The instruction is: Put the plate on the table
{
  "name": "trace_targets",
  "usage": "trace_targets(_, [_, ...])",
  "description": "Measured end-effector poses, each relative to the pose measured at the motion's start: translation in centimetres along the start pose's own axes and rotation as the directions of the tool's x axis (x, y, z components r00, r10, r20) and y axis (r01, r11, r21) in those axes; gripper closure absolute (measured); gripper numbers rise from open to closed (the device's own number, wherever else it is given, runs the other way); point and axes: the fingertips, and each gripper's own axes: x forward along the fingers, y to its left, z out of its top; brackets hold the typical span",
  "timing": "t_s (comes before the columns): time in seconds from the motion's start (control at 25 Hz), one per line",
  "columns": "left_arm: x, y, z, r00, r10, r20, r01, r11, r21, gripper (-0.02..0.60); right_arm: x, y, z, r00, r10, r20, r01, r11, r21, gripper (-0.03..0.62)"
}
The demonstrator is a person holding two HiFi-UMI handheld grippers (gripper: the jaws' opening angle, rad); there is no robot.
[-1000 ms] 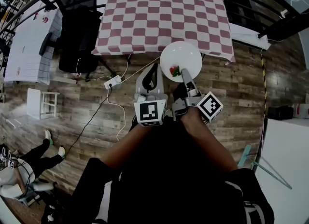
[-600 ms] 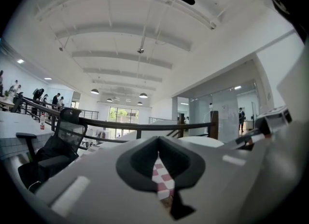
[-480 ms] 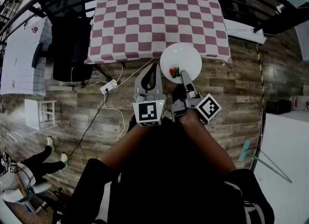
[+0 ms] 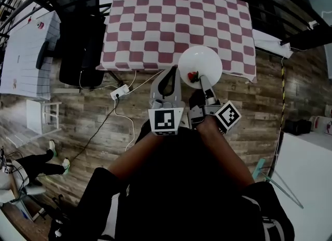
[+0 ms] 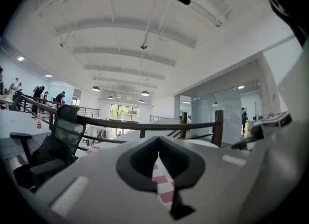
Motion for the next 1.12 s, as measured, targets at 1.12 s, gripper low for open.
trace_targets(1.12, [14.2, 13.2, 2.4, 0.997, -0.082, 0.013, 0.082, 0.996, -0.046, 0.572, 18.0, 4.3, -0.1, 0.997, -0.037, 0.066, 0.038, 0.999, -0.011, 0.579])
